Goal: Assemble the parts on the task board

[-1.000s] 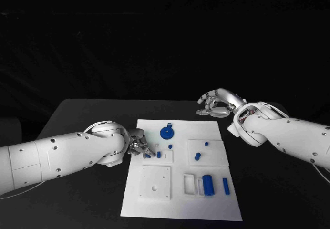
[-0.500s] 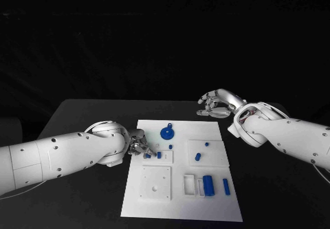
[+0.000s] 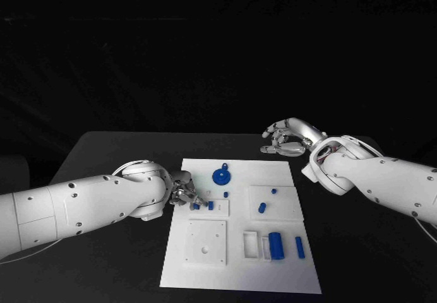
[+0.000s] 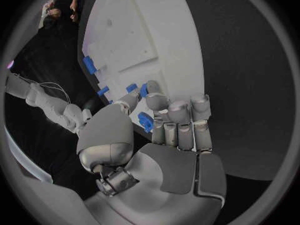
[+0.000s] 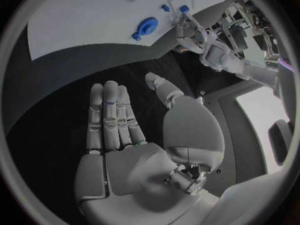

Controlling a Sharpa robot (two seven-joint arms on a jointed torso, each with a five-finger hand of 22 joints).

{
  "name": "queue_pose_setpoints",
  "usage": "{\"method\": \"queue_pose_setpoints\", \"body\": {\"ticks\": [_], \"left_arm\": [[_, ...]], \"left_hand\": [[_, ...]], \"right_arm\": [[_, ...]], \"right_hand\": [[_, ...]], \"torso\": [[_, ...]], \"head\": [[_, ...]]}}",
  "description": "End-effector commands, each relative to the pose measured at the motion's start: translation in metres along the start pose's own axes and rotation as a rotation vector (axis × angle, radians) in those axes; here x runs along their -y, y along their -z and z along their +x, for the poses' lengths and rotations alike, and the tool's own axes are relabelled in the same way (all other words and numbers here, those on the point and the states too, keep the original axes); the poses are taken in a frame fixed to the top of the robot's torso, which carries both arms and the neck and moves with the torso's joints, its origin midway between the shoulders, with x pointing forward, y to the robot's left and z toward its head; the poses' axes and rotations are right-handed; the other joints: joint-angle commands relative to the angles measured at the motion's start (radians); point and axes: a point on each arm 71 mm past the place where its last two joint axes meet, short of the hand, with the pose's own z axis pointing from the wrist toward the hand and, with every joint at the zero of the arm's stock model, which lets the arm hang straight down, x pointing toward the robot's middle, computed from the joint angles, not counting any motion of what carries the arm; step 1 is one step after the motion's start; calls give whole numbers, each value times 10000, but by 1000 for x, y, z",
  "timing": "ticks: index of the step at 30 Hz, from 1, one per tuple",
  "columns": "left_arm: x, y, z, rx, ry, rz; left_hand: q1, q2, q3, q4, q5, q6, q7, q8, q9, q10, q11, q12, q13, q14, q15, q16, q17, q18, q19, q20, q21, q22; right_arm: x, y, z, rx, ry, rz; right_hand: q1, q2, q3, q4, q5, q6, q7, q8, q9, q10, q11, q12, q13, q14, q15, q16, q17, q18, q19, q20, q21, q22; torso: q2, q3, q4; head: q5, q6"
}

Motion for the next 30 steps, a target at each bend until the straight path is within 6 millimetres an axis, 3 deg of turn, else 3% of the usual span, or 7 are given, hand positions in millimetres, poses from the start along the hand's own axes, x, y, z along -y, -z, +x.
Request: {"method": "queue_pose_setpoints", "body": {"ticks": [1,7,18,30], "left_arm": [[-6,-2,10,-420,-193,-384],[-3,-2,11,-397,-226,-287],[2,-2,12,-435,-478,-248],[-1,-2,10,-358,-463,-322]], "left_hand": [[21,-119,22,136,-44,-62,-2,-24,14,-60,-44,-6,17,-28,-48,69,6,181,-59,-1228,59,71],[139,-48,28,155,-43,-43,-12,-1,30,-46,-54,14,32,-10,-55,95,17,193,-50,-1235,85,81],[364,378,-300,23,-21,-13,-33,31,37,-49,-75,77,73,5,-60,150,45,200,-82,-1226,132,108],[444,512,-436,-37,-19,5,-39,35,25,-55,-79,94,81,5,-62,158,50,206,-96,-1225,136,110]], "right_arm": [[-1,0,0,-31,-7,-87],[-1,0,1,-41,-12,-91],[-1,0,1,-45,-12,-87],[-1,0,1,-47,-13,-80]], "right_hand": [[-89,-33,-18,62,38,9,83,62,14,-64,11,40,-18,22,52,-59,14,201,-2,93,-40,17],[-90,-31,-19,66,47,8,82,63,14,-65,11,45,-24,23,51,-60,15,203,-3,94,-42,19],[-90,-30,-24,79,152,2,81,66,13,-71,9,74,-62,27,50,-69,22,218,-2,105,-51,34],[-88,-28,-26,81,179,2,82,68,13,-73,9,83,-73,29,50,-71,25,222,-1,109,-54,40]], "torso": [[2,-3,0],[5,-2,-1],[1,2,-1],[2,-2,2]], "head": [[-9,-2],[-10,-5],[-21,-3],[-28,10]]}}
